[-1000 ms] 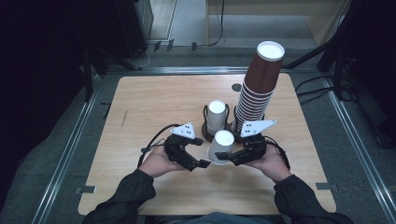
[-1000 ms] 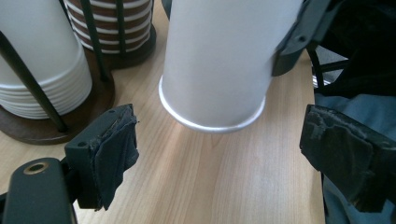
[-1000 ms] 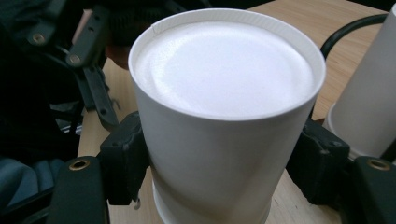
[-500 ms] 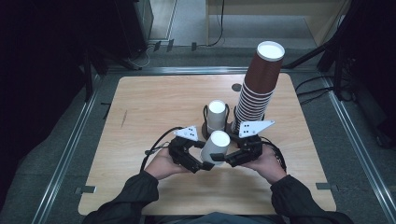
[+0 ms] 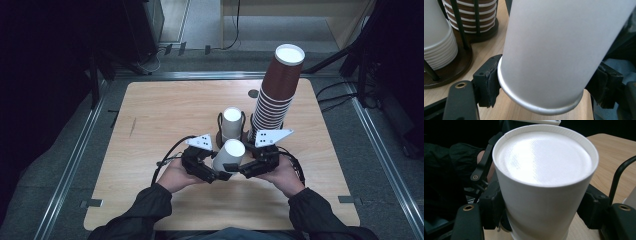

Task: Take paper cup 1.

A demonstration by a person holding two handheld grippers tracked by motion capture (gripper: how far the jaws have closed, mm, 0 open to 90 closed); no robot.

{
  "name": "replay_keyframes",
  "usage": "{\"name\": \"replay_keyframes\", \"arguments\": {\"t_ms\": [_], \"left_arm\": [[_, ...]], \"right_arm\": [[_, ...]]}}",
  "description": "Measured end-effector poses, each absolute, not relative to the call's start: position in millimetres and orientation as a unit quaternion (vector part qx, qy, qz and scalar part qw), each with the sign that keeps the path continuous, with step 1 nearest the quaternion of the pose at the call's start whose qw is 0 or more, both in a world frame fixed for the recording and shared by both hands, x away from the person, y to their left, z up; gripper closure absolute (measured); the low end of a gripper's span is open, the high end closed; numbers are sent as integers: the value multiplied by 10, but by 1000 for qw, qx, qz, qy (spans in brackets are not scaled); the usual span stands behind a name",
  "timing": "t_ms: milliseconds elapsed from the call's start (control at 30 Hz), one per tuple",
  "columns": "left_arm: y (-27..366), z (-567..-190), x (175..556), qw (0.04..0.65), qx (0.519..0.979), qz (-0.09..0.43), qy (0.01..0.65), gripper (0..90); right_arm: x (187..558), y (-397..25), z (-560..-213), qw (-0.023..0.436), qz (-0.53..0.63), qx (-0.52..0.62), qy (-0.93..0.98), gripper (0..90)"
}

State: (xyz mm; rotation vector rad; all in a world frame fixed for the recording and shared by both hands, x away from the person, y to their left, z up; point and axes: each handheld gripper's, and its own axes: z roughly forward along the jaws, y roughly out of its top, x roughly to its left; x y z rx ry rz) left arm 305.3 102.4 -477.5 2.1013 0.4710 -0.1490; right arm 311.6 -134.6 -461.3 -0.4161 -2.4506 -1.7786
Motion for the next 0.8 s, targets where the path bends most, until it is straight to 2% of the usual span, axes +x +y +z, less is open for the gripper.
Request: {"name": "replay_keyframes", "arguments": {"t_ms": [267, 400, 500, 800], "left_arm": [[1024, -4764, 3060, 463, 863, -55, 193, 256], [1045, -4762, 3080, 461, 864, -54, 197, 268], [1067, -4745, 3090, 458, 865, -51, 198, 278], [1198, -4650, 3125, 430, 881, -29, 197, 287]], "right_arm": [[3112, -1342, -4611, 38, -577, -140, -804, 300], [3126, -1354, -4594, 45, -577, -149, -802, 219], [3132, -1365, -4577, 30, -572, -159, -804, 178], [3089, -1414, -4571, 0, -525, -150, -838, 176]]}}
